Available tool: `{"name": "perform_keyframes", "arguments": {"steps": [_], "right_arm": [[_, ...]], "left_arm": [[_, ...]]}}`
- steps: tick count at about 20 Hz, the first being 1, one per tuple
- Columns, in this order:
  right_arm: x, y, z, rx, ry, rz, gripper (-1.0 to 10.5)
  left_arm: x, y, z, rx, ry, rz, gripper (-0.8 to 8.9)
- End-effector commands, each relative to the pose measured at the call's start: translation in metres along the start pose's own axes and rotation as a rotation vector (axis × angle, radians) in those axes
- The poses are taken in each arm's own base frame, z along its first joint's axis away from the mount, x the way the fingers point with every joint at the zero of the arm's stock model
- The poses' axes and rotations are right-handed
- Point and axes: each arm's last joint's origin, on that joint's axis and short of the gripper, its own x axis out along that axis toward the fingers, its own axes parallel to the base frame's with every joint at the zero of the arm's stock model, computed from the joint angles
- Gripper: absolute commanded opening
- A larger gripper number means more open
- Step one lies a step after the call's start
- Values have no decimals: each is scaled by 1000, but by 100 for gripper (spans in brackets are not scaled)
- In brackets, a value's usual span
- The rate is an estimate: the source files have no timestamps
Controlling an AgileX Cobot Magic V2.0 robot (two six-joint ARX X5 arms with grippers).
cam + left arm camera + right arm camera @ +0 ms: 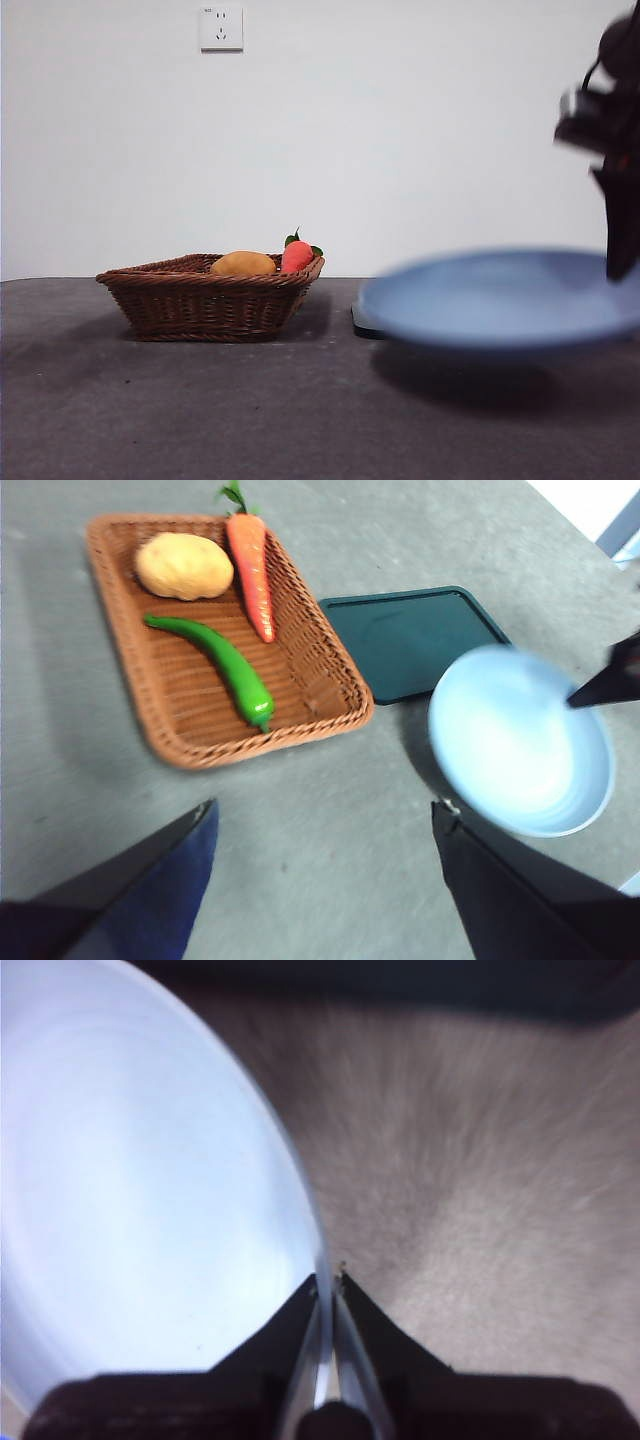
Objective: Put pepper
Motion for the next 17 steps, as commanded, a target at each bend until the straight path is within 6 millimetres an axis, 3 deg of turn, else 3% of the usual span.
{"name": "perform_keyframes", "arguments": {"steps": [1,3,7,13,17], "right_arm": [[-25,7,-2,10,-97,-1,5],[-51,15,-11,3,-190,-1,5],[-83,25,-27,-6,-311,0,5],[-110,33,-46,-13,-405,5,5],[-118,36,-54,-20,-433,6,5]], "left_arm": [[21,3,13,-16,8,7,375],[48,4,20,-23,37,10,375],[108,2,35,-19,148,85,375],[194,-6,63,34,290,186,375],[245,0,70,42,393,257,375]]}}
